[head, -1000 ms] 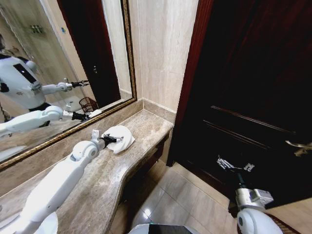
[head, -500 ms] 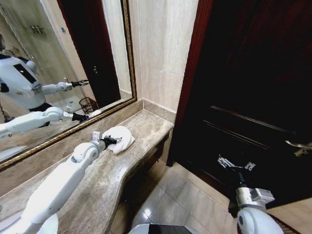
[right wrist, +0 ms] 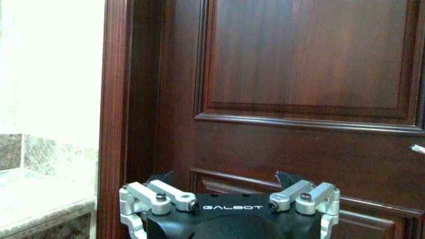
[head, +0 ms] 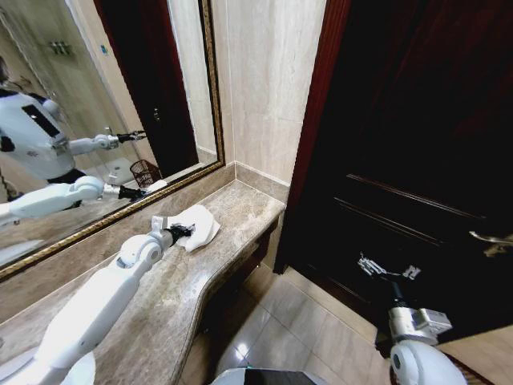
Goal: Discard the used towel into the hamper.
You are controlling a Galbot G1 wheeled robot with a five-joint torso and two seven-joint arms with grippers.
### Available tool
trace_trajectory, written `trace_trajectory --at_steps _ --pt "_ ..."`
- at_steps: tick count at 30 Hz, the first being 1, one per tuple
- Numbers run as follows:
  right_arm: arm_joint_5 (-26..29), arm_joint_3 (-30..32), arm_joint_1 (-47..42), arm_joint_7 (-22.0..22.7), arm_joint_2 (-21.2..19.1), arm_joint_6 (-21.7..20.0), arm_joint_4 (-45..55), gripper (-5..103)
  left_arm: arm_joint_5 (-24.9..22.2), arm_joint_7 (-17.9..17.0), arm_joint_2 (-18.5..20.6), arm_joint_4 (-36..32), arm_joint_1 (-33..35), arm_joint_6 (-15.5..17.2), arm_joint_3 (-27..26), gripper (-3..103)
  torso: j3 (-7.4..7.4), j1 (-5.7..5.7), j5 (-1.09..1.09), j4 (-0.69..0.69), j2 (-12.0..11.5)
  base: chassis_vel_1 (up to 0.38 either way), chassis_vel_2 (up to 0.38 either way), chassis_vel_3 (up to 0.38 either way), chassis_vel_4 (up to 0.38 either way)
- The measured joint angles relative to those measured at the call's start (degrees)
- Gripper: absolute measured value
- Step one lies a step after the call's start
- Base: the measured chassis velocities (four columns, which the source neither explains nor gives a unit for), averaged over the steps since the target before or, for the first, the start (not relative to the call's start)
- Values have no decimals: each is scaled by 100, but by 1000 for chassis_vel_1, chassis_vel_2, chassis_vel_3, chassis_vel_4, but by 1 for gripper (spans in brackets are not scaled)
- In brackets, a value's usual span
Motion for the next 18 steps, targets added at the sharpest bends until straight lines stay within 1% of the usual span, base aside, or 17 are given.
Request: trace_trajectory --at_steps 2,3,5,6,7,9,10,11,12,14,16,17,18 --pt "0 0 -8 5 1 0 4 100 3 -4 -4 -28 33 -33 -30 16 0 0 -1 0 0 0 0 0 0" --pt "3 0 -13 7 3 0 14 100 8 -10 -9 -67 75 -74 -63 14 0 0 -1 -1 0 0 0 0 0" --pt "11 1 -23 19 5 1 42 100 15 -12 -21 -191 210 -284 -184 11 1 0 -2 0 0 0 0 0 0" --pt "11 1 -23 19 5 1 42 100 15 -12 -21 -191 210 -284 -184 11 1 0 -2 0 0 0 0 0 0" --pt "16 1 -29 27 6 1 64 100 19 0 -33 -321 378 -705 -339 11 1 0 -2 0 0 0 0 0 0" --pt "24 -3 -33 33 9 -1 97 100 100 2 -63 -502 604 -1219 -554 11 0 0 -1 0 0 0 0 0 0" --pt "25 -7 -33 35 10 -1 104 100 137 -1 -74 -574 677 -1332 -624 11 0 0 -1 0 0 0 0 0 0" --pt "25 -7 -33 35 10 -1 104 100 137 -1 -74 -574 677 -1332 -624 11 0 0 -1 0 0 0 0 0 0" --pt "26 -13 -34 36 11 -2 119 100 216 -37 -100 -765 848 -1540 -782 11 0 0 -1 0 0 0 0 0 0" --pt "40 -27 -38 38 15 -4 154 100 328 -138 -160 -1146 1146 -1774 -1054 11 0 0 2 1 0 0 0 0 0" --pt "49 -29 -41 41 16 -6 167 100 350 -161 -176 -1234 1210 -1802 -1108 11 0 0 2 1 0 0 0 0 0" --pt "77 -32 -59 80 17 -34 215 100 430 -261 -240 -1570 1465 -1872 -1339 11 -1 0 0 0 0 0 0 0 0" --pt "108 -32 -74 116 15 -65 250 100 456 -287 -280 -1790 1619 -1886 -1485 11 -1 0 1 0 0 0 0 0 0"
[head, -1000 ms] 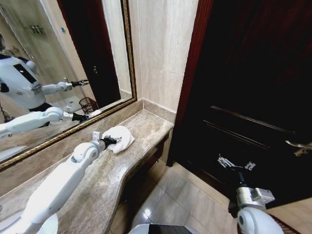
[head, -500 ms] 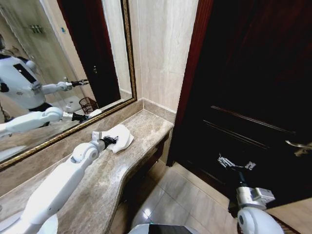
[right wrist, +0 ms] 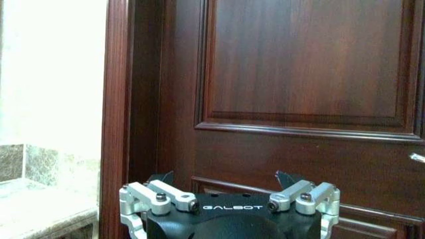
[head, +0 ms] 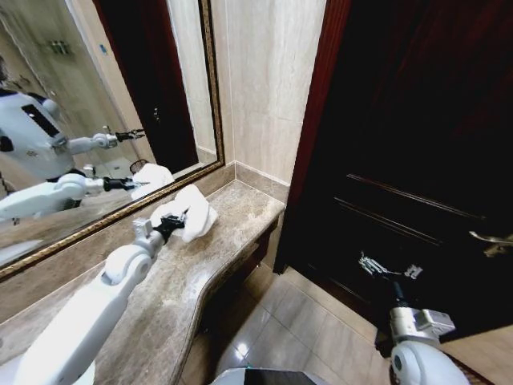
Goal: Discard the used towel into the hamper.
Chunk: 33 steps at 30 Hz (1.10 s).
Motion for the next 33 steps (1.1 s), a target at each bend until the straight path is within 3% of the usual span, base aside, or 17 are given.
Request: trace_trajectory --at_steps 6,9,13,18,25,33 --pt "236 67 -121 112 -25 -218 202 100 250 -20 -319 -969 577 3 -505 11 -1 -1 1 0 0 0 0 0 0" --pt "362 165 -235 107 -59 -187 280 100 766 -1 -774 -1473 881 -80 -747 11 -1 -2 0 0 1 0 0 0 0" --pt "465 210 -239 98 -107 -181 352 100 862 41 -1086 -1816 1203 -92 -956 11 -1 -1 2 -1 1 0 0 0 0" --pt "553 231 -200 94 -201 -220 390 100 958 152 -1319 -2029 1612 -74 -1118 11 -1 -1 2 1 1 0 0 0 0" --pt "784 303 -152 47 -460 -348 375 100 1433 231 -1857 -2300 2312 -195 -1072 11 -1 -1 0 2 1 0 0 0 0" --pt "912 304 -172 -45 -530 -263 260 100 1400 122 -1864 -2309 2533 -236 -1035 11 0 0 1 0 1 0 0 0 0"
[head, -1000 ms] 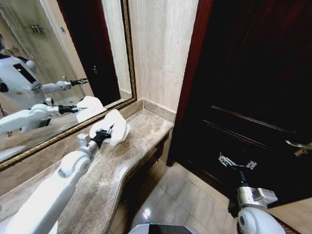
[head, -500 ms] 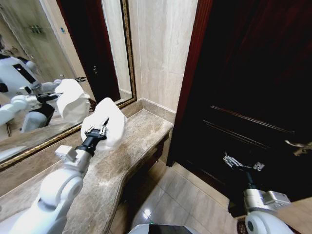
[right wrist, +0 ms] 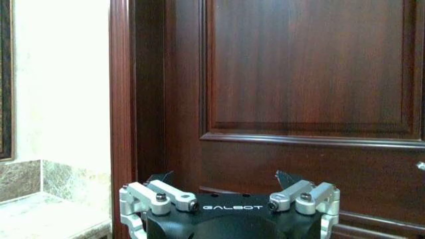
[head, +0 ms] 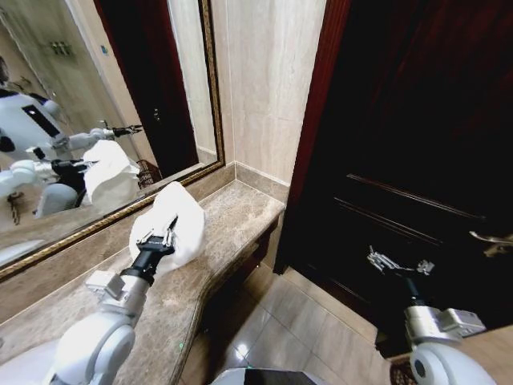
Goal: Discard the used towel into the hamper.
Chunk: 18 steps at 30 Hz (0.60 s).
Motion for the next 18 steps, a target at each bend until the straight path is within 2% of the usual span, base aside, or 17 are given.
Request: trace_trajectory --at_steps 18 --pt "75 -1 -236 -35 -12 305 -70 100 46 -54 38 26 237 -73 2 11 0 -1 0 0 0 27 -24 -24 31"
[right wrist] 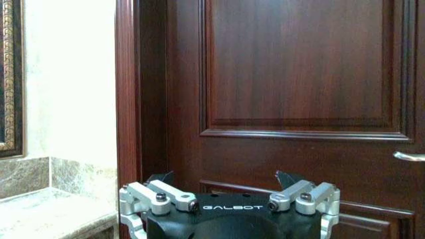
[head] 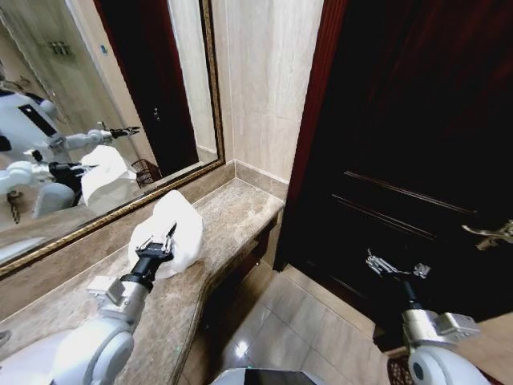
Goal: Discard the used towel into the hamper.
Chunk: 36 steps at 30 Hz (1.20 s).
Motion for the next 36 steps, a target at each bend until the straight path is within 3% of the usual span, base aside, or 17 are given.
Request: trace_trajectory --at_steps 36 --pt "8 46 -177 31 -68 168 104 100 234 27 -124 11 148 -160 150 11 0 0 0 1 -1 62 -65 -59 59"
